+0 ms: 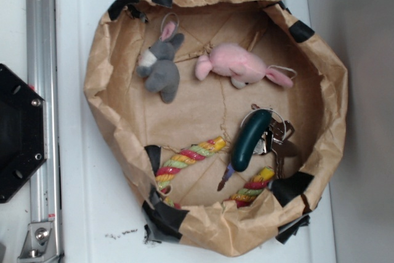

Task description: Grab the gray animal.

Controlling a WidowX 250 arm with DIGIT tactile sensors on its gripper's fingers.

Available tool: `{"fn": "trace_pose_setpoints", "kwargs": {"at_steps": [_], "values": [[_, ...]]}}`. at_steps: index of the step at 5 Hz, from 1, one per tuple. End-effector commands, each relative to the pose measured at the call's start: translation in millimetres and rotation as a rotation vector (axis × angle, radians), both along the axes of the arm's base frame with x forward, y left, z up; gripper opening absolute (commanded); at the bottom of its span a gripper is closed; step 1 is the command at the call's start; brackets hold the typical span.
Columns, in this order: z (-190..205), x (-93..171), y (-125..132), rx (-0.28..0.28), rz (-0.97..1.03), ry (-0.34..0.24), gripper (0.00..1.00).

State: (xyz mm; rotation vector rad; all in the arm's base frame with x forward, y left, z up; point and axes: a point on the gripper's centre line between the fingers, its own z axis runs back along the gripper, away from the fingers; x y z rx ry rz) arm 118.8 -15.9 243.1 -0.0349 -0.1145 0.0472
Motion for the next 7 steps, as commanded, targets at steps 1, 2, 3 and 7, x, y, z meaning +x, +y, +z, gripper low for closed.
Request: {"fn": "trace_pose_setpoints", "kwargs": {"at_steps": [1,2,3,7], "values": [[0.0,0.0,0.0,0.000,0.000,0.000,1.00],[-34.9,50.0,11.0,0.075,0.252,-0.074,1.00],[-61.6,97.4,20.7,0.089,0.479,-0.091,1.00],[-198.2,106.4,94.7,0.159,0.470,0.081,1.00]]}}
